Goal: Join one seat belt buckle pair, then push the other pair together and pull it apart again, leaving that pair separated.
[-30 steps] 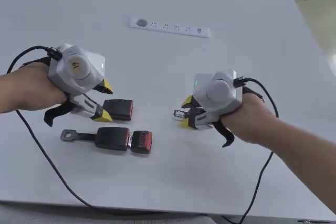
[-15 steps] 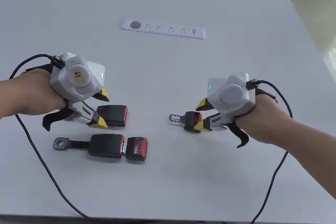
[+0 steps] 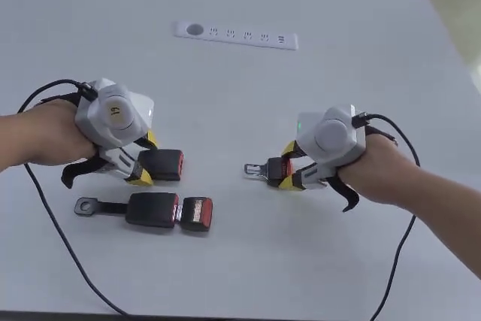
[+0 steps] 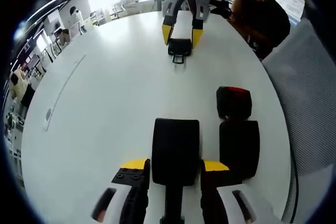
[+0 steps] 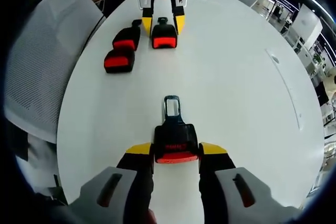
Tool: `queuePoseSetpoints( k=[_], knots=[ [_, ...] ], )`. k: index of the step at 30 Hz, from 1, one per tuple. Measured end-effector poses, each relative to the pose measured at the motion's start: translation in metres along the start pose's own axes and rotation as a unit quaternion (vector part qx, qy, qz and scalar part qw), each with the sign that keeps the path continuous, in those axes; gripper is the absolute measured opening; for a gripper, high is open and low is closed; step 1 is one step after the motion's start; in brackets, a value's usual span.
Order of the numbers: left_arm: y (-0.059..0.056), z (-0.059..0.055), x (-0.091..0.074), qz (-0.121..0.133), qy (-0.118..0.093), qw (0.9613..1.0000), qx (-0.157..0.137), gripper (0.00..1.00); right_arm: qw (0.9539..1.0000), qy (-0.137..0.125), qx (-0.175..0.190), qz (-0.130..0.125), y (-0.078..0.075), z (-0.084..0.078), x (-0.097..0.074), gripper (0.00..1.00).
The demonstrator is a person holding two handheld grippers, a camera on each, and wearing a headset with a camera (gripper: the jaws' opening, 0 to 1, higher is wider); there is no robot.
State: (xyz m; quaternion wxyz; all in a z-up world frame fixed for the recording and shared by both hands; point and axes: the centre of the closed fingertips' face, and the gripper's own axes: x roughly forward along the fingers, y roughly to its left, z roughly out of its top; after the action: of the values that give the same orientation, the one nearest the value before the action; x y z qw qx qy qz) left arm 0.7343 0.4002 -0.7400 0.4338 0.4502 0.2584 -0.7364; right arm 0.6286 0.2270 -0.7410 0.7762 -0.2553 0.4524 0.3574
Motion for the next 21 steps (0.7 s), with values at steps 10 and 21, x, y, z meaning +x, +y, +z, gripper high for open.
queuePoseSetpoints(
  k=[10, 21],
  knots=[
    [-0.001, -0.0002, 0.001, -0.008, 0.007, 0.9998, 0.018, 0.36, 0.9998, -0.002, -0.008, 0.018, -0.0014, 0.0021, 0.003, 0.31],
    [0.0011, -0.001, 0.0014, -0.011, 0.006, 0.9999, -0.003, 0.34, 0.9997, -0.003, -0.012, 0.02, -0.0023, 0.004, 0.0043, 0.31]
  ],
)
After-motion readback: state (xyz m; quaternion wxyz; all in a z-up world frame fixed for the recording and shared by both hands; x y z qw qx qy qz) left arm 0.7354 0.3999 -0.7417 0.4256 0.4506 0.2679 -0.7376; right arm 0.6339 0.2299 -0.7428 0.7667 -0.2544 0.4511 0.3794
